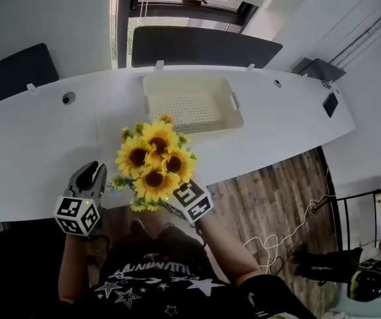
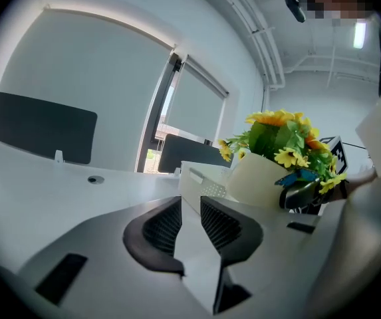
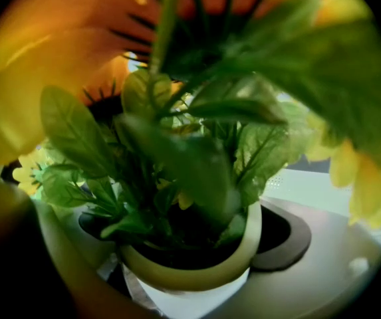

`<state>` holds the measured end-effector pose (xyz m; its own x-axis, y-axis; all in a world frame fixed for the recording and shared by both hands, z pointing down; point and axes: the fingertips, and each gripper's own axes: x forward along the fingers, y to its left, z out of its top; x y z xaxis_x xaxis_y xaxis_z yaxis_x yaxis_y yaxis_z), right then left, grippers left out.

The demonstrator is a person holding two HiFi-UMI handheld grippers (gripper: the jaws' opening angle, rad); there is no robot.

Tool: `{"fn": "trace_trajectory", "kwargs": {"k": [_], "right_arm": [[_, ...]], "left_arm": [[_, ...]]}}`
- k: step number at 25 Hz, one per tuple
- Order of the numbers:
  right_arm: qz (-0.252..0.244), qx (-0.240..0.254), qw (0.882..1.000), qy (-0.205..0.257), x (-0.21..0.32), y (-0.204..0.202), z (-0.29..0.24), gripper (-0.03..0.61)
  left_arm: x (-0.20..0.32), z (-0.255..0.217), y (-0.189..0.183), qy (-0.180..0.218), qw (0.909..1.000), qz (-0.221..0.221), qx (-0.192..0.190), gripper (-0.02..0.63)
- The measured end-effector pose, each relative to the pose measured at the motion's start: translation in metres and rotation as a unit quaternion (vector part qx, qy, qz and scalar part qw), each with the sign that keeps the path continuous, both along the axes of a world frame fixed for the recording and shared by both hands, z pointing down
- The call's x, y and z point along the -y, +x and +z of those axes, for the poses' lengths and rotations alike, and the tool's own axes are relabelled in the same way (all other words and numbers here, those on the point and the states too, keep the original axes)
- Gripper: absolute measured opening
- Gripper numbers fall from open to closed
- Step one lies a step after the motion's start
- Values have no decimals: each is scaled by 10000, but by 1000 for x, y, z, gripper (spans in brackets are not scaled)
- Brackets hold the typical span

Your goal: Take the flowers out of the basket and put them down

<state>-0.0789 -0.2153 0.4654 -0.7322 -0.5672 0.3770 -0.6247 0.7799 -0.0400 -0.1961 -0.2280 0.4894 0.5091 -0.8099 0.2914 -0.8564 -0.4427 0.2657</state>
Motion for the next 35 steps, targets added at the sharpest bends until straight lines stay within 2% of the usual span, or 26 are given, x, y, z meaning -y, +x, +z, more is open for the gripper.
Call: {"fn": "trace_trajectory", "kwargs": {"k": [6, 14, 20, 35], "right_arm": [[-208, -51, 9995, -237, -19, 7, 23, 554], [-508, -235, 9977, -373, -42, 11, 55, 554], [-289, -355, 9981, -409, -39, 10, 91, 554], [-626, -474, 9947, -660, -18, -41, 136, 554]], "left_arm": [[-18, 15, 2, -115, 9990, -399, 146, 56], [-44, 15, 11, -144, 9963, -840, 80, 29], [-58, 26, 8, -239, 9961, -849, 95, 29], [-38, 53, -27, -471, 9942, -952, 192, 28]]}}
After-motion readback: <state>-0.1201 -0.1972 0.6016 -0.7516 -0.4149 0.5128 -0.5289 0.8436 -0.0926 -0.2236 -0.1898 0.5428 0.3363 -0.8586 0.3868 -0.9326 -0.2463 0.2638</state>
